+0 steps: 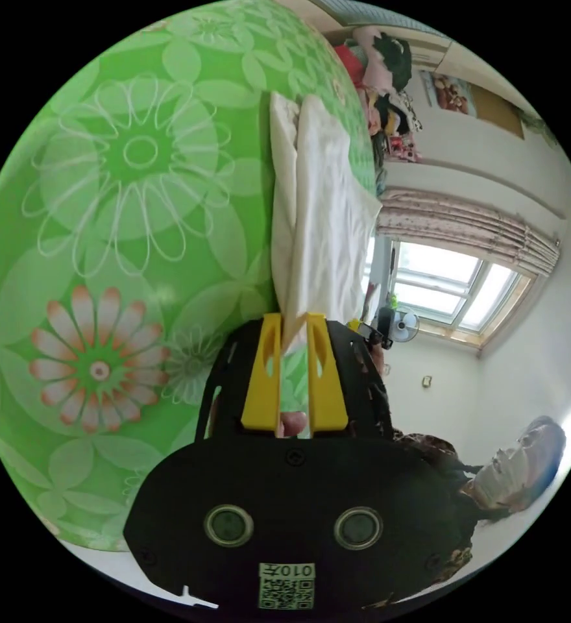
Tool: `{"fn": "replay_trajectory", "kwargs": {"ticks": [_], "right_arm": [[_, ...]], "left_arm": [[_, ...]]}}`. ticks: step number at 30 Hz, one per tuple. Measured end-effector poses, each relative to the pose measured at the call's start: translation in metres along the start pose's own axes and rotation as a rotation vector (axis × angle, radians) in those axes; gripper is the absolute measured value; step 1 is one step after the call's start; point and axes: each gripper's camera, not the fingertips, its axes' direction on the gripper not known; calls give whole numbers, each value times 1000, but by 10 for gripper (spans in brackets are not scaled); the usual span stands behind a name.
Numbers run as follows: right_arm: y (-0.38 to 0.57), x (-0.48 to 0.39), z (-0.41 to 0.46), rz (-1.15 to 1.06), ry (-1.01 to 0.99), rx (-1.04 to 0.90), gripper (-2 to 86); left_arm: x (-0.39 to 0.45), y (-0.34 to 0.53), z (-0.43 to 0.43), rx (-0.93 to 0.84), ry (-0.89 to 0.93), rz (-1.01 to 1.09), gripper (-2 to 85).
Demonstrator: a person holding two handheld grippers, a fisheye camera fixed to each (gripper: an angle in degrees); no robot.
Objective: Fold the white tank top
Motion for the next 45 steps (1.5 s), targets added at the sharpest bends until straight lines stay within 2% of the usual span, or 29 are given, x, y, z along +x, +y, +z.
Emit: {"fn": "replay_trajectory", "kwargs": {"ticks": [6,9,12,14,17,19,23,27,30,34,39,44,45], "right_arm": [[78,4,-20,19,-120,-76,36],[117,-3,-14,67,-156,-132,35],[142,-8,-24,102,-297,-35,34],[153,-8,-35,131,-383,37,34],[167,-5,-57,174,-458,141,35],[174,0,-70,222,-449,159,36],[184,1,-91,246,-481,207,36],[185,-4,-118,245,-509,236,35],[180,-15,-137,225,-525,234,35],[182,-26,-170,242,-503,244,35],[184,-30,-206,255,-551,268,36],[180,-36,-235,275,-593,268,37],[180,-38,-243,272,-608,267,37]], "left_arm": [[-35,58,21,-136,34,45,15],[-47,96,33,-227,-64,93,11],[-39,131,21,-105,-39,219,9],[-28,156,11,17,82,328,9],[-24,180,13,104,251,421,9],[-33,192,16,153,281,395,9],[-91,227,-9,416,441,268,6],[-72,234,30,242,321,333,9],[-45,225,104,89,365,377,19],[-6,217,192,-35,286,474,38],[25,226,228,-13,43,592,54],[53,259,241,58,-223,811,56],[52,262,240,58,-205,831,52]]}}
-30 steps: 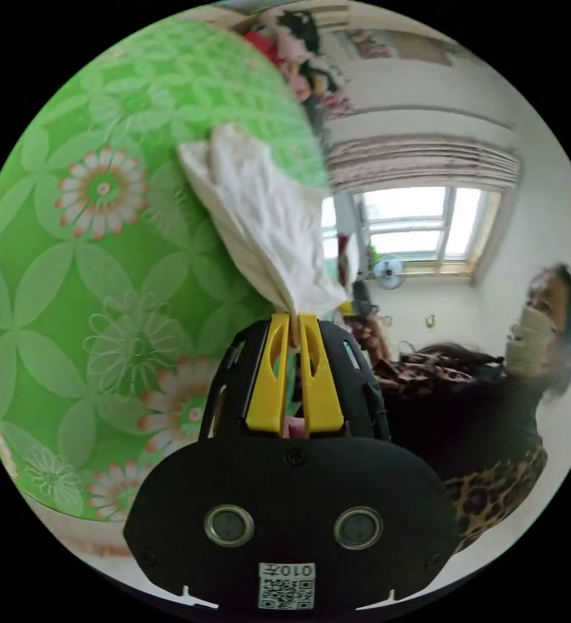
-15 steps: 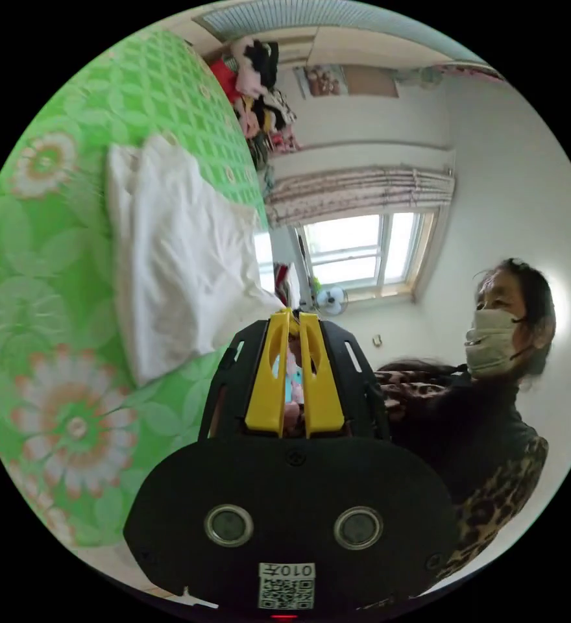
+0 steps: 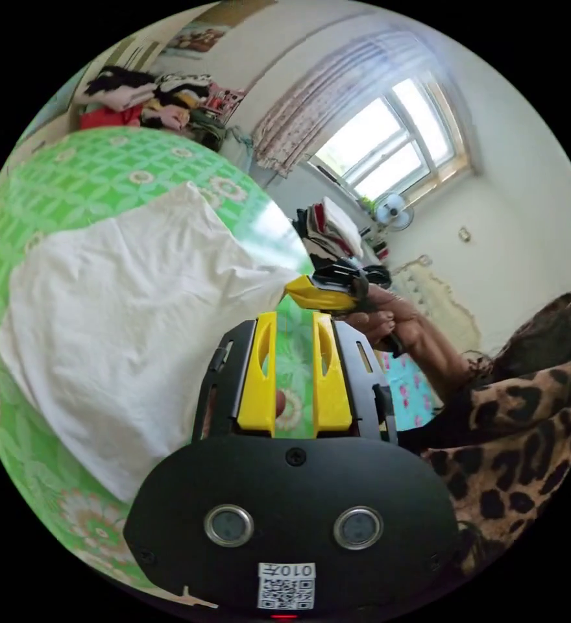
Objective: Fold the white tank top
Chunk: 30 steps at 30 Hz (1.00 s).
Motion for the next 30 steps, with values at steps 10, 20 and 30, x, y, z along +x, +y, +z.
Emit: {"fn": "replay_trajectory", "kwargs": {"ticks": [10,20,30], "right_arm": [[12,-108,-63,-122,616,-243,94],[-160,-314,187,-979,890,-873,172],[-297,-317,352,-962,882,-1370,163]], "left_arm": [[-123,100,-111,373,-26,-408,41],[-153,154,-132,493,-41,-540,45],[-162,187,-166,539,-107,-579,53]]}}
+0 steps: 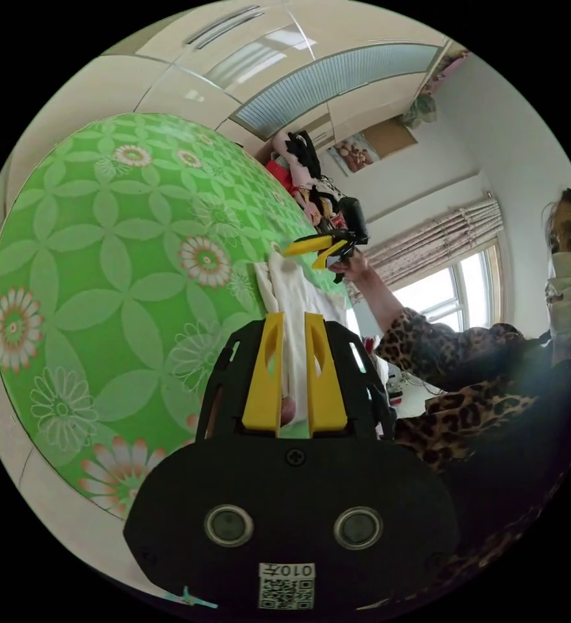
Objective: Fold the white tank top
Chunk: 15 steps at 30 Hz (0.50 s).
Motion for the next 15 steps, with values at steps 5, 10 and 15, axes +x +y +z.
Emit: {"fn": "replay_trajectory", "kwargs": {"ticks": [5,10,15], "right_arm": [[-17,-5,7,-142,-127,-29,132],[-25,-18,22,-176,-204,-78,78],[-8,-55,2,-243,-205,50,48]], "left_arm": [[-13,-6,1,22,0,-43,58],[-17,-28,9,1,13,-46,70],[-20,-71,20,-60,60,12,107]]}}
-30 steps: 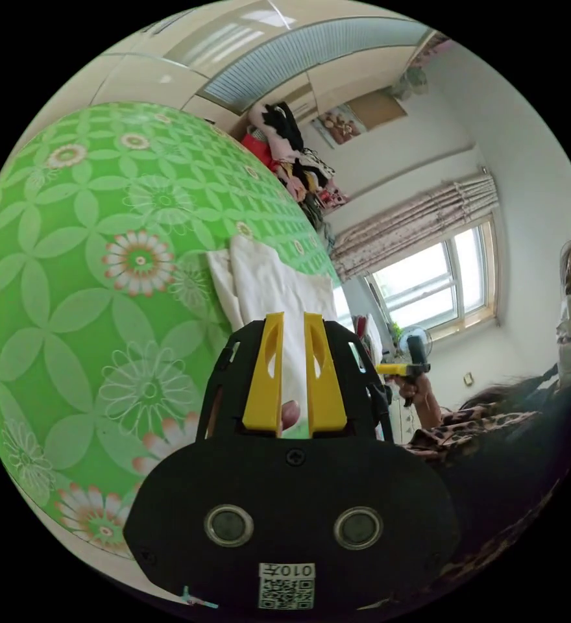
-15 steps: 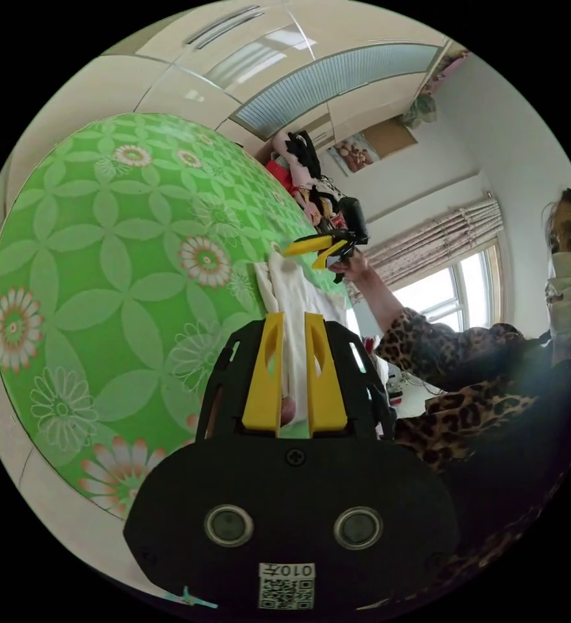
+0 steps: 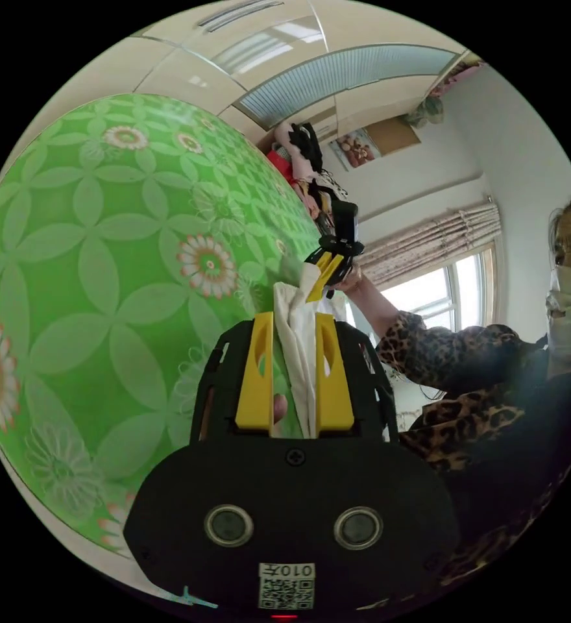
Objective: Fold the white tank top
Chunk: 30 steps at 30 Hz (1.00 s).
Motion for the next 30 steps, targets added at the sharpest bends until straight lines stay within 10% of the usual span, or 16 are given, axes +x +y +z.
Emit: {"fn": "replay_trajectory", "kwargs": {"ticks": [10,30], "right_arm": [[9,-52,8,-11,108,19,45],[89,-46,78,269,177,370,43]], "left_arm": [[-6,-100,54,-291,350,184,196],[51,-190,92,-480,259,294,64]]}}
